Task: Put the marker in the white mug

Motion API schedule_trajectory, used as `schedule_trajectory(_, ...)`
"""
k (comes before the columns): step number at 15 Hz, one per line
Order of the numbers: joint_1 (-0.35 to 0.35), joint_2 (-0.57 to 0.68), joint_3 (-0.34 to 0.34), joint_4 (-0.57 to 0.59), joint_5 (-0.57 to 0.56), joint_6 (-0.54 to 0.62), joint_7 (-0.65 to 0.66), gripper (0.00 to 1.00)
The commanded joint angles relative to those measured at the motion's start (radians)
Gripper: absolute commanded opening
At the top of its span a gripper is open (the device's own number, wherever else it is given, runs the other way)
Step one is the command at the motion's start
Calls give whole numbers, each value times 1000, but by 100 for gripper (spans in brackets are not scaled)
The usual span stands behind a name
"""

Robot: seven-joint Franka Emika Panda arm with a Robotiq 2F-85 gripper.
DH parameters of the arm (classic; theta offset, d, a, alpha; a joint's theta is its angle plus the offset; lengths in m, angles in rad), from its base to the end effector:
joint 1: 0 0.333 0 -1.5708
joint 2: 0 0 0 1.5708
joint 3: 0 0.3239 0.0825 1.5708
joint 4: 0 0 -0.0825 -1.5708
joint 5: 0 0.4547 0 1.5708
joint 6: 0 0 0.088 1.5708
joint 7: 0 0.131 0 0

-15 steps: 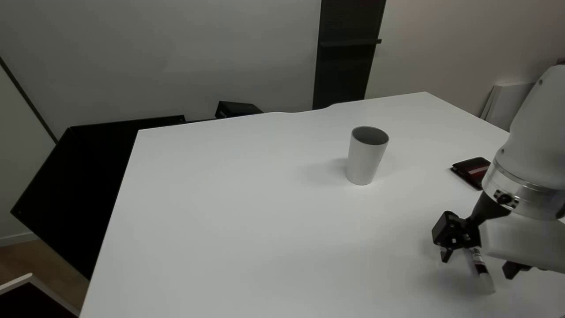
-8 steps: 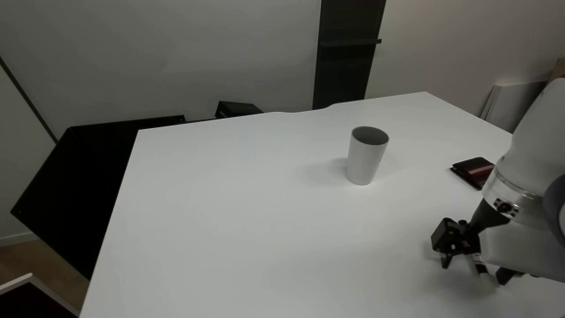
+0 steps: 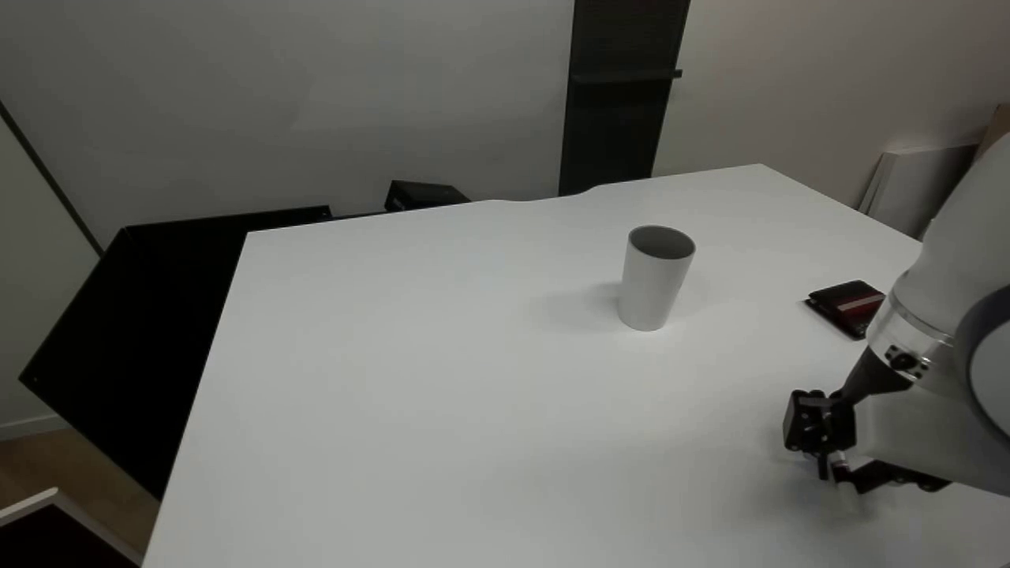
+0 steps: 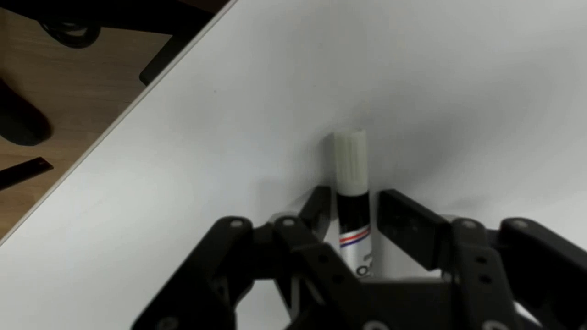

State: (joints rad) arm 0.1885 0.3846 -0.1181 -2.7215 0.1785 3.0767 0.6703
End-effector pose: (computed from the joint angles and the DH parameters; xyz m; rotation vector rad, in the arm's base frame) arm 0.3812 0.0021 0.0191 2.8736 -1.1648 -0.0133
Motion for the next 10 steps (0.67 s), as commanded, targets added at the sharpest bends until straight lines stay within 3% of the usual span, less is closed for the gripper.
schedule_trajectory(1,51,11,-59,20,15,-39,-15,13)
schedule_trajectory(2,80,9,-93,28,2,-64,-8,8)
schedule_trajectory(8,153,-87,-210,85,-82,-216,39,8)
schedule_trajectory(10,123,-140,-195,119,-116,-315,32,8)
